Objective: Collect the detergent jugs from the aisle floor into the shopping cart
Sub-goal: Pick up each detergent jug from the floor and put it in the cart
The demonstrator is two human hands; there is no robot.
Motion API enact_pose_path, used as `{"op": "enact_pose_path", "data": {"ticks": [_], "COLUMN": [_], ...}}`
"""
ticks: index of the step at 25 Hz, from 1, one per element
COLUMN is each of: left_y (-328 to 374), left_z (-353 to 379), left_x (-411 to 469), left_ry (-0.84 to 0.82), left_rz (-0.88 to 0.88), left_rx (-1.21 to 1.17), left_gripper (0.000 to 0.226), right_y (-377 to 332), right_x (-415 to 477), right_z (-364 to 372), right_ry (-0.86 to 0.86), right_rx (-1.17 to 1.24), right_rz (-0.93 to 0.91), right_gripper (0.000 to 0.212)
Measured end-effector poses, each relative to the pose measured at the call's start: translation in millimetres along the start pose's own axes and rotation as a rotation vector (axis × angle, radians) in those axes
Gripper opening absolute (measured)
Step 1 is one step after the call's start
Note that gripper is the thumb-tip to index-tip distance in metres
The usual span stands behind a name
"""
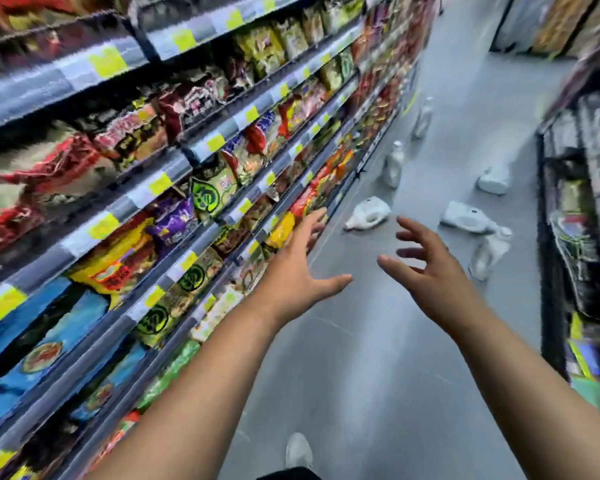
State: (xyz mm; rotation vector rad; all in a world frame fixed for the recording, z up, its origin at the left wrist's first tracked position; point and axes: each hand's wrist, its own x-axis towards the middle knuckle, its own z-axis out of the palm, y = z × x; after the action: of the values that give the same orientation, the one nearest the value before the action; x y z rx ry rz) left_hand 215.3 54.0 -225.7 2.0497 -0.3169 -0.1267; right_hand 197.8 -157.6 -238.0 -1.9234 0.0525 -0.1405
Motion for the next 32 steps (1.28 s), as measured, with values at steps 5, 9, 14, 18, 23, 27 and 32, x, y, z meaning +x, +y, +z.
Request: {"op": "enact_pose_path", "data": {"ticks": [5, 9, 14, 18, 23, 27, 32], "left_y": [8.0, 18.9, 42.6, 63.6, 86.1, 90.6, 80.9], "left_z": [29.5, 73.5, 153.4, 210.7, 275.4, 319.1, 368.8], "left_x": [129.7, 210.3, 316.7, 394.6, 485.6, 568.2, 690.7], "left_ry": [-0.224, -0.347, -0.412, -0.458, -0.528, -0.602, -0.811], "left_rz": [0.082, 0.124, 0.196, 0.182, 0.191, 0.24, 0.302], "left_rx": [-0.049, -0.046, -0.034, -0.018, -0.017, -0.031, 0.012], "left_gripper": [0.093, 0.094, 0.092, 0.094, 0.084, 0.082, 0.086], "right_y": [23.4, 49.7, 108.6, 142.7, 179.8, 218.0, 261.8], "right_x": [71.5, 115.8, 184.0, 240.9, 305.5, 360.2, 440.9], "right_z": [-37.9, -81.7, -161.5, -235.9, -297.3, -317.3, -338.0], "right_ry": [0.193, 0.32, 0.409, 0.435, 0.468, 0.536, 0.686], "right_rx": [-0.002, -0.005, -0.029, -0.019, -0.032, -0.028, -0.031], "right_rz": [0.099, 0.172, 0.221, 0.257, 0.321, 0.401, 0.502], "right_gripper": [0.059, 0.06, 0.065, 0.068, 0.066, 0.068, 0.073]}}
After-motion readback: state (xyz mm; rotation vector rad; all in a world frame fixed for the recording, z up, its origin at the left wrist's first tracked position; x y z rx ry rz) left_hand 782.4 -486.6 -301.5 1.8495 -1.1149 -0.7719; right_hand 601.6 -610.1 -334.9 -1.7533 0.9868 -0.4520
